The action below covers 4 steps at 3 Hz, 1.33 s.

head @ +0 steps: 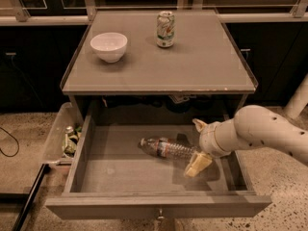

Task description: Pick water bottle from top drawer and place on counter

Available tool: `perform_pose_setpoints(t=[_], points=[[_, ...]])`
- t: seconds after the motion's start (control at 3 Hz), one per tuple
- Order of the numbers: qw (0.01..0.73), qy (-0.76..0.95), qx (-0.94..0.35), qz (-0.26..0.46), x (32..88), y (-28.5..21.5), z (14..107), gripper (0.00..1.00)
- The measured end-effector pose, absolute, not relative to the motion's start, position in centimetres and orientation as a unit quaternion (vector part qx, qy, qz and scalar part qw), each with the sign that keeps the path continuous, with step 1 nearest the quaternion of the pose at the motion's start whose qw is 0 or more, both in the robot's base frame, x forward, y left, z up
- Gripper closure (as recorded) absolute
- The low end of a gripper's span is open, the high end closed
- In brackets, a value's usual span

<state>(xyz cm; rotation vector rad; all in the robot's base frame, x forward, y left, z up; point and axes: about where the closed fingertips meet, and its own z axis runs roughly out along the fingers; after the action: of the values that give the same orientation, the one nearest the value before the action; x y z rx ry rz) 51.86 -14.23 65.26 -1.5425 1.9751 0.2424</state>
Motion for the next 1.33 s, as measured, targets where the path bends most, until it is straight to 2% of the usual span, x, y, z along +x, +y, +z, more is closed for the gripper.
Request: perform_pose_setpoints(t=[0.67,1.33], points=[[0.304,0.743,-0.577,0.15,52.4,-11.9,62.0,0.0],[0.304,0.743,-0.577,0.151,52.4,-11.9,61.9,0.43]])
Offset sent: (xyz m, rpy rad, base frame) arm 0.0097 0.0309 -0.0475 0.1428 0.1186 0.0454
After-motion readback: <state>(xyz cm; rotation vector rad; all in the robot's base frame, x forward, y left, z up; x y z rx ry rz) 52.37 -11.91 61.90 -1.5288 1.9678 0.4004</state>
